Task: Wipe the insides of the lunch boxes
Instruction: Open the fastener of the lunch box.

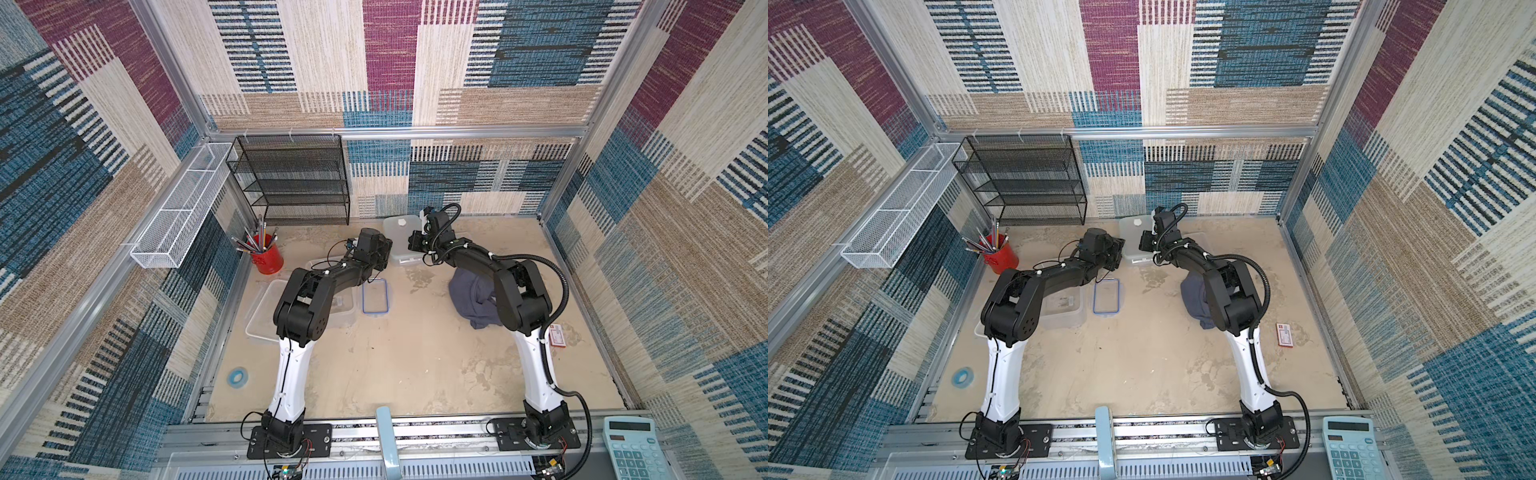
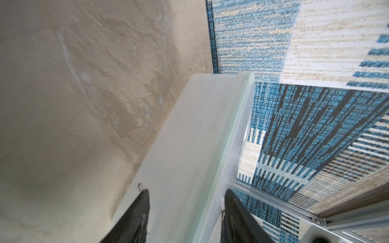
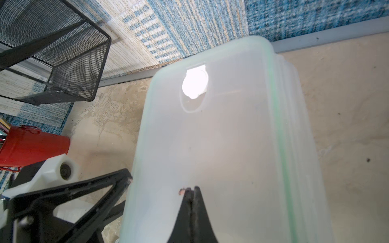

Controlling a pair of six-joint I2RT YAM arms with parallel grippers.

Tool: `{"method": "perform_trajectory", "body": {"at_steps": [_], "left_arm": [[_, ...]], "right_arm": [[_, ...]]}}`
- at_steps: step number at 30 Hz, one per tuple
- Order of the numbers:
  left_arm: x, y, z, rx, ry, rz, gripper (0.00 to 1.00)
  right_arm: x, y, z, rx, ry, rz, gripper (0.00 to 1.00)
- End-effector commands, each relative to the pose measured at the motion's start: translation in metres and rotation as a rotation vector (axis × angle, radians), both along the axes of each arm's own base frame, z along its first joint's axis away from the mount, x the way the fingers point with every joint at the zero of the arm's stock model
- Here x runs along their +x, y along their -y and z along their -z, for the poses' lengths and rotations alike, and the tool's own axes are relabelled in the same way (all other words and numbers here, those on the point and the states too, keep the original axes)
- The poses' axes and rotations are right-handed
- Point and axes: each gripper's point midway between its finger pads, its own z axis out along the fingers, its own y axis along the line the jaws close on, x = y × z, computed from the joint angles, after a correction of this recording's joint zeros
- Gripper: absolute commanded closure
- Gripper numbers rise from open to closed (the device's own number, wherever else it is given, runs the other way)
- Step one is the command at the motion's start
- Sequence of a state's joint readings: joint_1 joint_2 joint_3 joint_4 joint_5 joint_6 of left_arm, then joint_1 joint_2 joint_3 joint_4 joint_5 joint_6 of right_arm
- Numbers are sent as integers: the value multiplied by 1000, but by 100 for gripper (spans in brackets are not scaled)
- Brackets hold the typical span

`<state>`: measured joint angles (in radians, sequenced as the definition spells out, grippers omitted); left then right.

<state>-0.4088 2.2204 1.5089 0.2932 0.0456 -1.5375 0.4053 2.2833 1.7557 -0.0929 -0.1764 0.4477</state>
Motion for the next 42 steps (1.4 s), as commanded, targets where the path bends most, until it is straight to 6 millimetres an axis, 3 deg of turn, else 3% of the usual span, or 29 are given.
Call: {"method": "perform_trajectory", "body": {"at_steps": [1,10,16,21,33,42], "left_arm": [[9,-2,-15,-25,55,-51,41],[14,6,-29,-59,89,-46,43],[-19,-14,-22,73,12,-53,39],[-33,-10,-11,45,-29,-44,37],[-24,20,-10,-33,-28,-33,37],[-17,13,-7,-24,6,-101,38]], "right_arm": [[-37,12,54,-71,-222,3,100],[-45,11,58,-49,-243,-2,100],[-38,8,46,-44,-220,-5,100],[-33,6,38,-38,-204,-5,100],[-32,7,40,-36,-206,4,100],[-33,7,43,-29,-215,7,100]]}}
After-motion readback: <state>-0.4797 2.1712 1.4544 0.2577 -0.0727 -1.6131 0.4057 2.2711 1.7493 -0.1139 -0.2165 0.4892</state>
